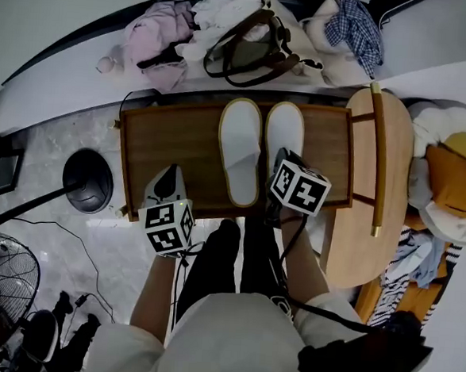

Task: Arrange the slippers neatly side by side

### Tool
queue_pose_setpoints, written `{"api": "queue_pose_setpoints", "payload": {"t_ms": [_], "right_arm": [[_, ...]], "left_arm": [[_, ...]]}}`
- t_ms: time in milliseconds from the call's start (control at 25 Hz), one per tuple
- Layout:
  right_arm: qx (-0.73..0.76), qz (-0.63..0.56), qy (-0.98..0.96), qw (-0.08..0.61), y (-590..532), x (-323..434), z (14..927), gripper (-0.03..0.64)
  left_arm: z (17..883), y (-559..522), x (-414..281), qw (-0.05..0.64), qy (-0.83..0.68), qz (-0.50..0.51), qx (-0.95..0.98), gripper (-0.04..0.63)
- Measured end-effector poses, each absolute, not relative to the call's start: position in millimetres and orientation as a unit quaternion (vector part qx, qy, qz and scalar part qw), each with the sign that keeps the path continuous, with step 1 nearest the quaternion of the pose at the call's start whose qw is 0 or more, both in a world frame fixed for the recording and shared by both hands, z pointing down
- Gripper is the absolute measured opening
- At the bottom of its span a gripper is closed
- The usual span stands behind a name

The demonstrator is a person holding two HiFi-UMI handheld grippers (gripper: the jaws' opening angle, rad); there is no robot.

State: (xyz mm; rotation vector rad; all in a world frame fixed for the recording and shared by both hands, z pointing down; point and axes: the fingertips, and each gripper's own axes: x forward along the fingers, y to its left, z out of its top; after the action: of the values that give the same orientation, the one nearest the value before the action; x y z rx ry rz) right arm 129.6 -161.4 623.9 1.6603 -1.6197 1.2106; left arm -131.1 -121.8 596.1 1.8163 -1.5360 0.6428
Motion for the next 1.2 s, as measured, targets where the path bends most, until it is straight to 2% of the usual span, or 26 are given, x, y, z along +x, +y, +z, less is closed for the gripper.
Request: {"api": "queue_pose_setpoints", "payload": {"t_ms": [1000,1200], "right_arm": [[0.588,0.443,-0.624,0.263,-162,128,624,0.051],[0.580,0.439,-0.633,0.264,-162,128,621,0.095]], "left_arm": [[592,-117,-122,0.332,-0.601,0.240,0.686,0.015],[588,-118,-119,0.329,-0.606,0.235,0.685,0.015]]}}
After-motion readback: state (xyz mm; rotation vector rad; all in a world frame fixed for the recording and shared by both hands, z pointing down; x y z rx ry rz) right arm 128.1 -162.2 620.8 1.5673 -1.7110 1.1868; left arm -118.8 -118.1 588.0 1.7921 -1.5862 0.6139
